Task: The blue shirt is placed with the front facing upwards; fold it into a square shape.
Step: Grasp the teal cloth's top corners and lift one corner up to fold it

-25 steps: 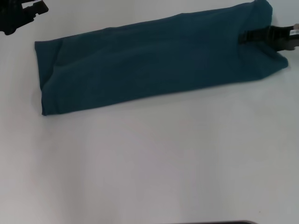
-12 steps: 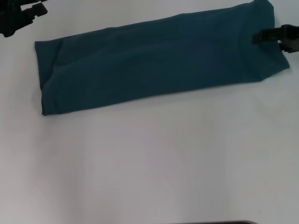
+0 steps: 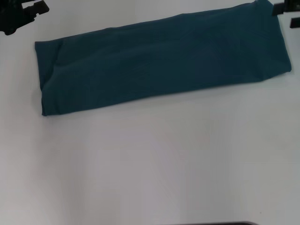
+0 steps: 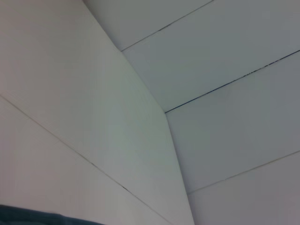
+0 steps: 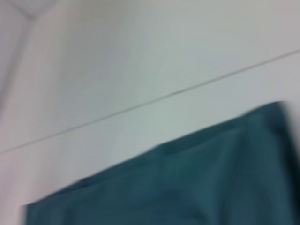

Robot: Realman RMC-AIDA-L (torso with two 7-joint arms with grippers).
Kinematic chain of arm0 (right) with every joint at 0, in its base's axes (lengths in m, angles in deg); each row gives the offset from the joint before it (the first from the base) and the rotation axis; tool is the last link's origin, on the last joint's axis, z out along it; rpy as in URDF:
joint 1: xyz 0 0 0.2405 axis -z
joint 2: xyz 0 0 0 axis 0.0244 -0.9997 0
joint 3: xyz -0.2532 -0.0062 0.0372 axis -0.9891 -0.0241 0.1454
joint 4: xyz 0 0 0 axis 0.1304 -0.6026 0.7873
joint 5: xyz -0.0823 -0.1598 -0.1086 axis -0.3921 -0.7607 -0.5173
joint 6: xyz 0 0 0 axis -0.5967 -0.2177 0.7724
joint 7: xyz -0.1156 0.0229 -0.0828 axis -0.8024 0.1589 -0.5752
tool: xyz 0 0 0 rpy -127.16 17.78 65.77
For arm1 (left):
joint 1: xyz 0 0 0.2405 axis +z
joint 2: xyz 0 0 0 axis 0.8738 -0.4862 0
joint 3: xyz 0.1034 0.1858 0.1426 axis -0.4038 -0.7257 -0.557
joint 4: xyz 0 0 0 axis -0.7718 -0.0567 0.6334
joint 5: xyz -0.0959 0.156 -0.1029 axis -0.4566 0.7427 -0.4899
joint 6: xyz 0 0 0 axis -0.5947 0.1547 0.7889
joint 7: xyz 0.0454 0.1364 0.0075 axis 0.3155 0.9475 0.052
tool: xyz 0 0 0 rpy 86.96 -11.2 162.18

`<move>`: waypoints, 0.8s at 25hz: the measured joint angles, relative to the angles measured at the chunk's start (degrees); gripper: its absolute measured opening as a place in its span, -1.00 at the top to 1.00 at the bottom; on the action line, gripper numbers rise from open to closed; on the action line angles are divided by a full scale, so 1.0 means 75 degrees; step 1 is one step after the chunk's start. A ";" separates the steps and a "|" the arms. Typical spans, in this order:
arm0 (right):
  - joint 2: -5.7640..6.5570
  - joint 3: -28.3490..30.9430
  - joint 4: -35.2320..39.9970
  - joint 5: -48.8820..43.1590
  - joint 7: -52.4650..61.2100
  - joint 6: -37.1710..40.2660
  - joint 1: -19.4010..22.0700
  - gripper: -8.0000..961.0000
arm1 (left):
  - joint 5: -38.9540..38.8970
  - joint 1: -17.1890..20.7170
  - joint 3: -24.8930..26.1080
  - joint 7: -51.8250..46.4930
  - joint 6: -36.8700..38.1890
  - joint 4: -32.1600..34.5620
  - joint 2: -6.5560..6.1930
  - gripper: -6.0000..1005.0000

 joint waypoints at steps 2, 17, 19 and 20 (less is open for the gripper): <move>0.0009 -0.0027 -0.0096 0.0117 0.0004 0.0109 -0.0043 -0.94 | -0.0002 -0.0001 0.0000 0.0001 -0.0016 0.0000 0.0000 0.13; -0.0243 -0.0878 -0.1498 -0.0902 0.0137 -0.2314 -0.0106 -0.94 | -0.0006 -0.0016 0.0082 0.0014 -0.0036 0.0014 0.0000 0.13; -0.0214 -0.0837 -0.1157 -0.0633 0.0126 -0.1822 -0.0087 -0.94 | -0.0006 -0.0021 0.0083 0.0013 -0.0015 0.0006 0.0000 0.13; -0.0190 -0.0820 -0.0919 -0.0444 0.0121 -0.1509 -0.0074 -0.94 | -0.0007 -0.0023 0.0082 0.0010 -0.0003 -0.0005 0.0000 0.13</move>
